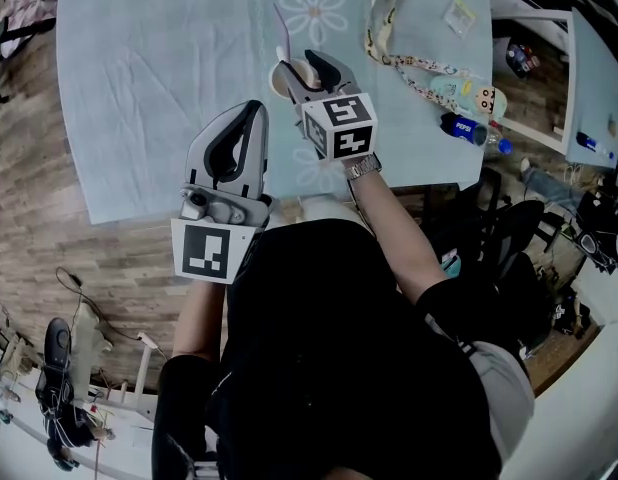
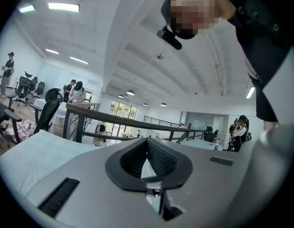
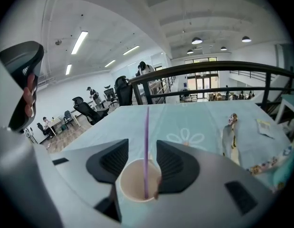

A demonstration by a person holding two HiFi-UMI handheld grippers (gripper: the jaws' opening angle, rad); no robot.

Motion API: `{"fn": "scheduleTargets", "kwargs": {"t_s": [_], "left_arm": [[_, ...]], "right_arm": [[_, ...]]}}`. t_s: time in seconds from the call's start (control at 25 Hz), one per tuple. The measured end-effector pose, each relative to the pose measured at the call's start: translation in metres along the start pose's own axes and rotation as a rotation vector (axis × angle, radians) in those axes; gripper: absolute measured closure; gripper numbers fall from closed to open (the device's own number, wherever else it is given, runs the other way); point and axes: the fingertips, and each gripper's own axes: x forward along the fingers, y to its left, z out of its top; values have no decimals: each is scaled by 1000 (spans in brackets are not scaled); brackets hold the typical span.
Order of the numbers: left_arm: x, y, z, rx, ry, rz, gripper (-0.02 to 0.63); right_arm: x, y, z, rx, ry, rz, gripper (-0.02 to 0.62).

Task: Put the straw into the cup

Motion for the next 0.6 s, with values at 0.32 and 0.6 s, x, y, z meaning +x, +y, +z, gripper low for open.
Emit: {"fn": "scheduleTargets", "kwargs": {"t_s": [0.32, 0.6], "left_arm": [[-13, -35, 5, 23, -26, 9, 592], [-27, -68, 6, 35, -51, 24, 592]], "right_arm": [[-57, 12, 26, 24, -129, 30, 542], [-115, 18, 43, 12, -223, 60, 584]]}}
